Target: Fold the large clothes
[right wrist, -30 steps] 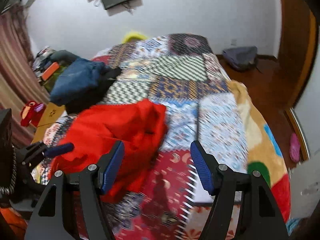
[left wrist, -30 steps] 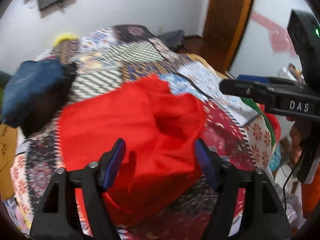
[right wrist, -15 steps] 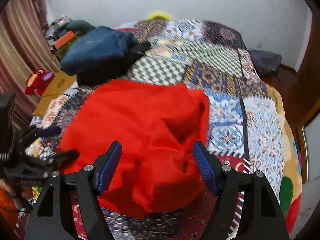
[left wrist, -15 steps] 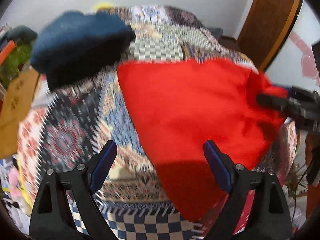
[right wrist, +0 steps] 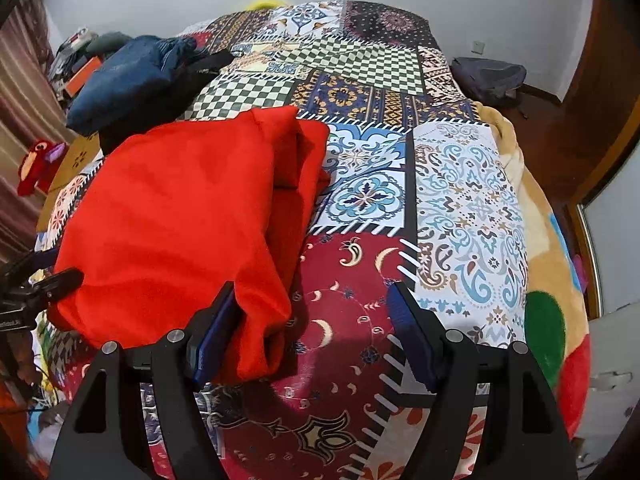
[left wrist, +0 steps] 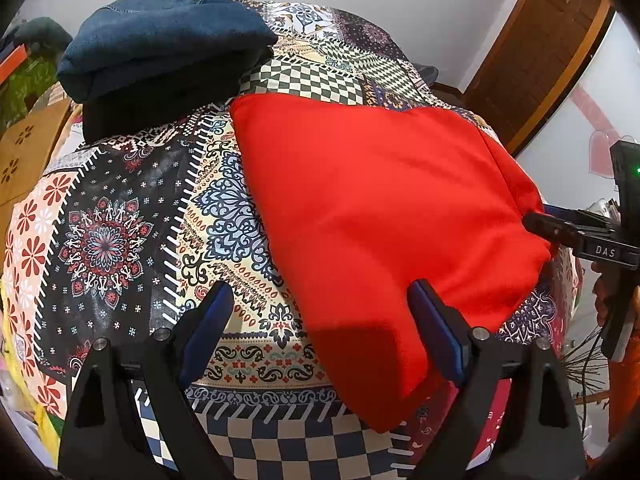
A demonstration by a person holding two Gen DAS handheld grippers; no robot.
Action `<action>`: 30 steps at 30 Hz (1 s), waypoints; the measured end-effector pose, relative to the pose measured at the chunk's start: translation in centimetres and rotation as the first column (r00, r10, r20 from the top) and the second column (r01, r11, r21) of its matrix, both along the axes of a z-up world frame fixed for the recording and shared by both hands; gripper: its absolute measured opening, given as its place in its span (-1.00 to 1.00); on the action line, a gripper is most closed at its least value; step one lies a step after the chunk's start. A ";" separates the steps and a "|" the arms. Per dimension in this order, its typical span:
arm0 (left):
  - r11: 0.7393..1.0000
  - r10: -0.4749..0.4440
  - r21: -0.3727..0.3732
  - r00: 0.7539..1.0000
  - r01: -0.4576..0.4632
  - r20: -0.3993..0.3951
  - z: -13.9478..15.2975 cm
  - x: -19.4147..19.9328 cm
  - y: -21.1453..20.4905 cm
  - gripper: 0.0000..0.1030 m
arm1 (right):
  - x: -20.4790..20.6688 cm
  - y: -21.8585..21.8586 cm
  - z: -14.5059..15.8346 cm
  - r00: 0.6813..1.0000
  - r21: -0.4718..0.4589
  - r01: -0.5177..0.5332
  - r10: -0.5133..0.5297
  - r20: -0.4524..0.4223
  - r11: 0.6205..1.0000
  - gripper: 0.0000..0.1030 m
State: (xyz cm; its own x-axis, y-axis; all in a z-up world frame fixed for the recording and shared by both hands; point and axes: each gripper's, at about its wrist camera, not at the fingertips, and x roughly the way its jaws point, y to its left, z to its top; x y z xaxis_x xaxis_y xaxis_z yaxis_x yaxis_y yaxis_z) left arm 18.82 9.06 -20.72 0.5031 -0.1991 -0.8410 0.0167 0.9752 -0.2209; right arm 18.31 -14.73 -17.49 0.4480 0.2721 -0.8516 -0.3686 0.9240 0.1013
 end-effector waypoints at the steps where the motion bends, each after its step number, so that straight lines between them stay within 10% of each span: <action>1: 1.000 -0.002 0.004 1.000 0.002 -0.008 0.2 0.2 0.0 0.74 | 0.1 0.2 0.3 1.000 0.002 -0.008 0.008 -0.004 1.000 0.38; 11: 0.988 -0.002 0.156 0.998 -0.007 0.058 3.5 2.9 0.5 0.74 | 4.1 2.7 1.9 0.991 0.131 -0.110 0.118 -0.060 0.985 0.39; 18: 0.990 0.014 -0.141 0.994 -0.029 -0.111 0.2 6.5 3.2 0.74 | 8.7 2.3 -2.5 0.953 0.210 -0.041 0.101 -0.286 0.977 0.39; 25: 0.890 -0.002 -0.438 0.959 -0.127 -0.283 -4.2 9.0 5.3 0.74 | 10.9 3.0 -4.8 0.904 0.286 -0.042 0.158 -0.397 0.957 0.41; 30: 0.839 -0.015 -0.519 0.947 -0.162 -0.320 -6.1 9.8 5.2 0.74 | 11.3 4.1 -5.7 0.889 0.288 -0.073 0.193 -0.414 0.955 0.58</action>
State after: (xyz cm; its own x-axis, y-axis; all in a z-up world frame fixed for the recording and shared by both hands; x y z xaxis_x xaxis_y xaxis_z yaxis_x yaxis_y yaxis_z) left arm 28.64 14.29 -26.82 0.2764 -0.6317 -0.7243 -0.2035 0.6981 -0.6865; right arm 29.63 -10.64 -23.16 -0.0058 0.5386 -0.8425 -0.3499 0.7882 0.5063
